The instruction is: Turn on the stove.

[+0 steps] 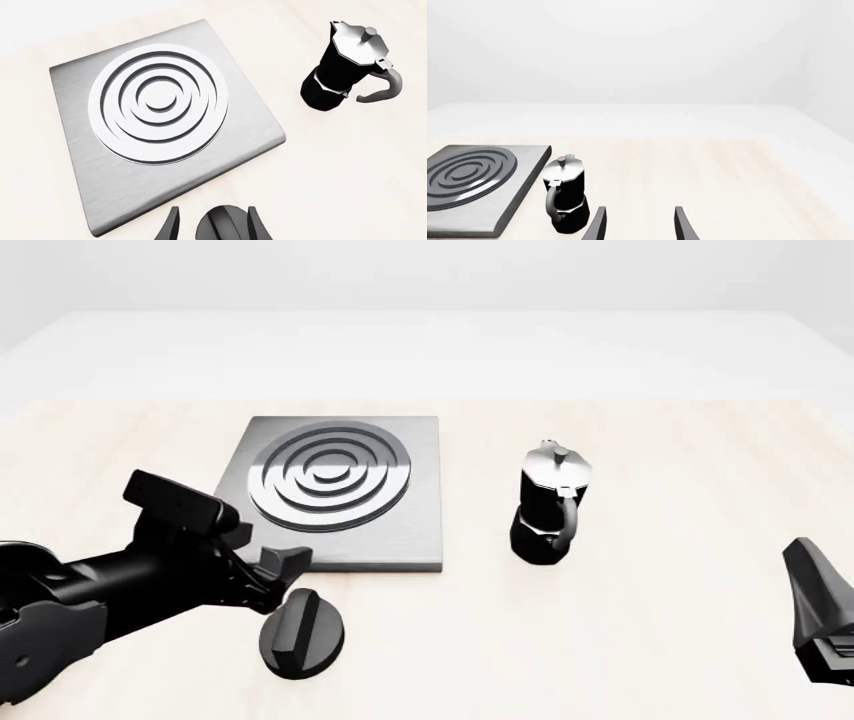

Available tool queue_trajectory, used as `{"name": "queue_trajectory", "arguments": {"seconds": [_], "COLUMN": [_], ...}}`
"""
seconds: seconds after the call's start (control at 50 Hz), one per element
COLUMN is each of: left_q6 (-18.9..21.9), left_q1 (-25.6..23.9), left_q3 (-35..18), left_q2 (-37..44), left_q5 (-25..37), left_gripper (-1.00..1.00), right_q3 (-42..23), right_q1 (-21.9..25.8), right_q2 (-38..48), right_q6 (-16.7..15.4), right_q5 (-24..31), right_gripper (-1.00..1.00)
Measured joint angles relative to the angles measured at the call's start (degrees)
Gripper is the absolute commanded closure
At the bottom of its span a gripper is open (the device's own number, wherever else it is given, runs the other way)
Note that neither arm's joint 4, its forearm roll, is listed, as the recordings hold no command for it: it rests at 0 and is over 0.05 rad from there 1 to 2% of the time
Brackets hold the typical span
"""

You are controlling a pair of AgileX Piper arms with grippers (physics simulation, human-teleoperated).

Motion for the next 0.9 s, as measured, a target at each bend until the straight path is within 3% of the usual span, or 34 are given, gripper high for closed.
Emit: {"name": "queue_trajectory", "arguments": {"seconds": [0.9], "left_q6": [-5.56], "left_q1": [-2.96], "left_q3": [2.04], "left_q2": [10.03], "left_q5": [-8.71], "left_gripper": [-1.0], "right_q3": [-0.32], "right_q1": [0.02], "right_q2": [-0.09], "right_q6": [0.0], "right_q5": [0.41], "right_gripper": [-1.0]}}
